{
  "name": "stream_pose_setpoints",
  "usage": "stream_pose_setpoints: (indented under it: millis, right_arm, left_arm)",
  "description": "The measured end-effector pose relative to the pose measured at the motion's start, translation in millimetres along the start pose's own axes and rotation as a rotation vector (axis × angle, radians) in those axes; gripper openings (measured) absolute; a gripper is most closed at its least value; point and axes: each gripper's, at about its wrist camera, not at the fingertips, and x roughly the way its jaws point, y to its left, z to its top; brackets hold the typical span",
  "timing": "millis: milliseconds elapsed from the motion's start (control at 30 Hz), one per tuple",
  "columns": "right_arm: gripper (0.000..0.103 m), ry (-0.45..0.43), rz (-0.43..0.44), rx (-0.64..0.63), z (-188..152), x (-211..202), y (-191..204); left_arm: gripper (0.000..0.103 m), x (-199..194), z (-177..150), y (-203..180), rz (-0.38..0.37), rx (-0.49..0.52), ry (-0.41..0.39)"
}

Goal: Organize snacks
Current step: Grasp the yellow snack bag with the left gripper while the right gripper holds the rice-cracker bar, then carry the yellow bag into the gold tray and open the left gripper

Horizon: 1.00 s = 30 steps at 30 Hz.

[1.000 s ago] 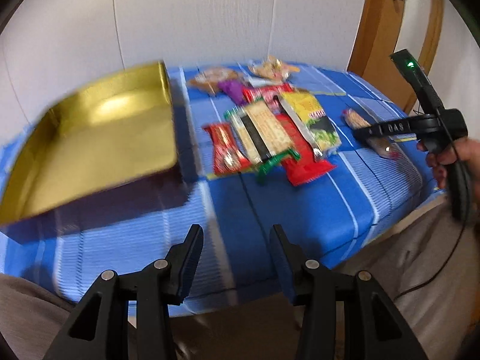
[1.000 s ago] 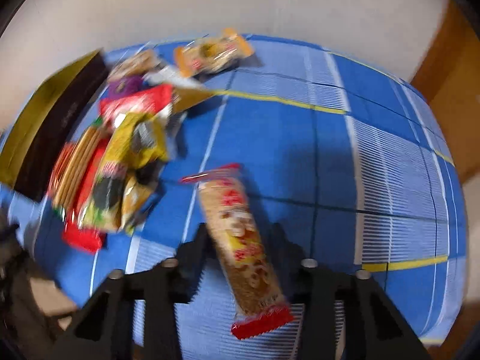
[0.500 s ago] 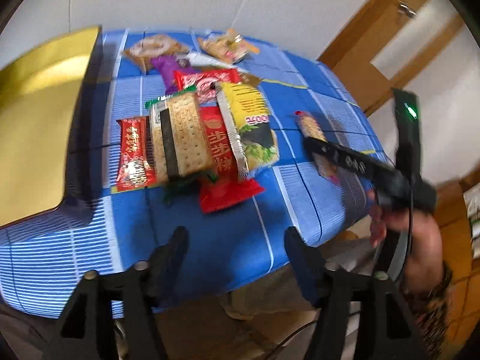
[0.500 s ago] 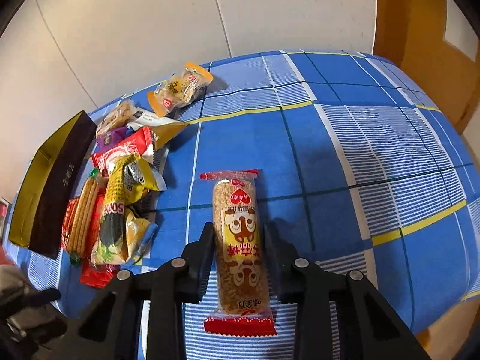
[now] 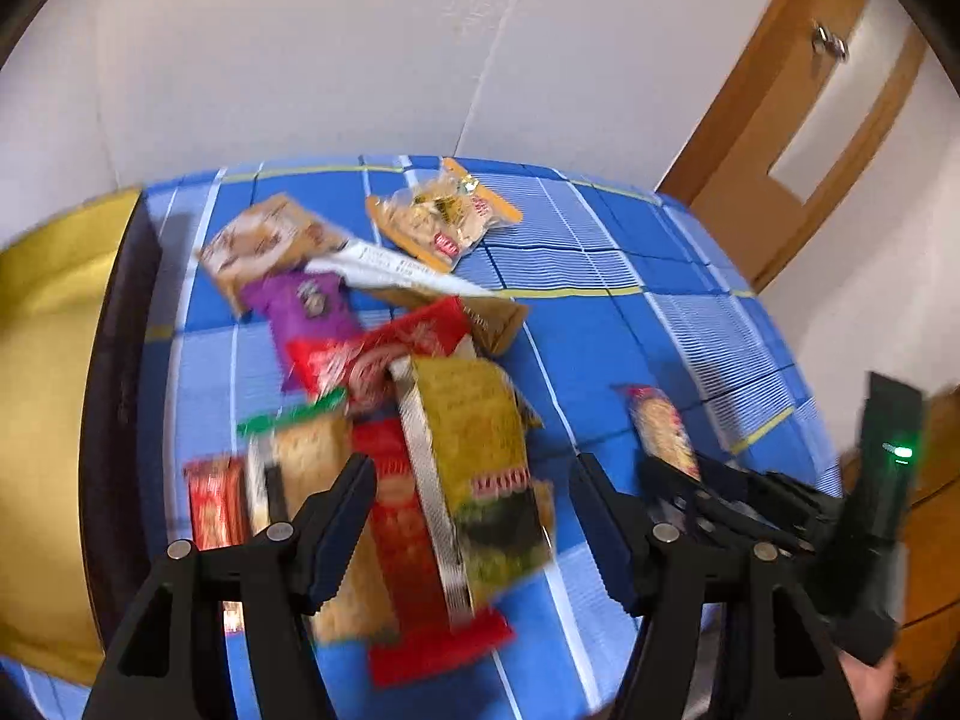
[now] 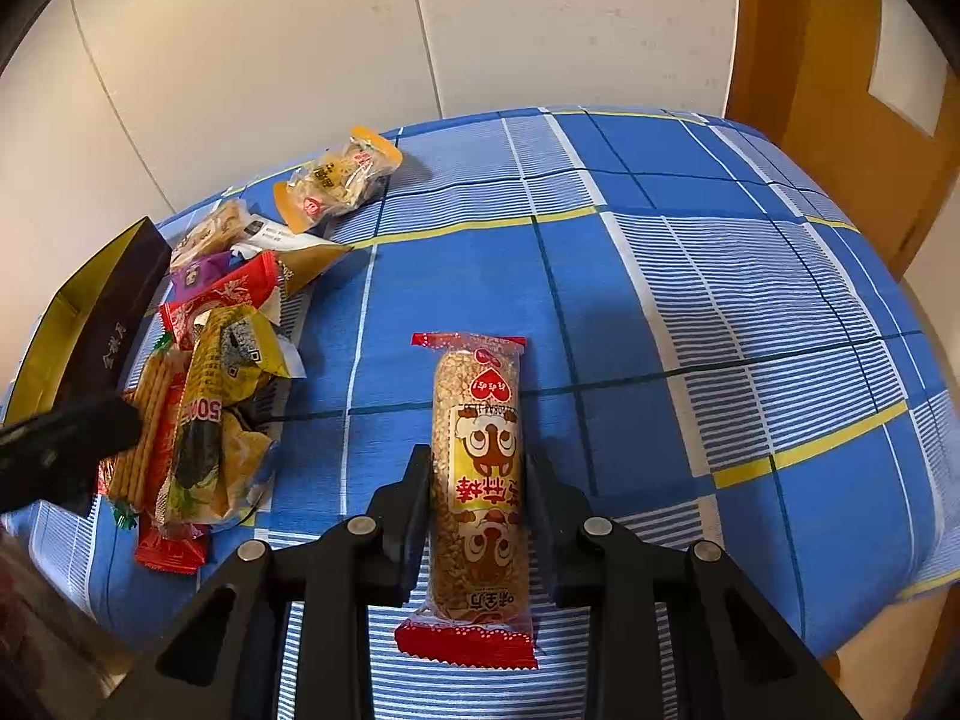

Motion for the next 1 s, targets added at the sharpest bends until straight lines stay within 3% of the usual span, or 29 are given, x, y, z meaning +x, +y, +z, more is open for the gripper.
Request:
stream_pose_setpoints:
  millis: [200,300,400,633,733,1000]
  right_arm:
    - [0.031,-0.001,0.0,0.001,0.0,0.8,0.9]
    - [0.031,-0.002,0.002,0.004,0.1,0.5,0.6]
    - [0.031,-0.004,-0.001,0.002,0.3,1.0,0.9]
    - [0.031,-0.013,0.003,0.006,1.2,2.1,0.3]
    - [0.03,-0.02,0.003,0.006,1.2,2.1,0.3]
    - [0.029,-0.03,0.009,0.029,4.0,3.4,-0.7]
  left_arm:
    - [0.068,27.7,3.3,-8.3,0.135,0.081,0.028]
    - [0.068,35.7,2.5,-1.8,0.114,0.071,0.014]
    - [0.052,35.9,-1.1,-1.5,0.065,0.083,-0.003]
    - [0.034,32.4,-8.5,-10.3,0.029,0.157,-0.008]
    - [0.032,24.7,-14.0,-14.9,0.033,0.194,-0.028]
    - [0.032,-24.1,-19.2,9.8,-0.034,0.16,-0.151]
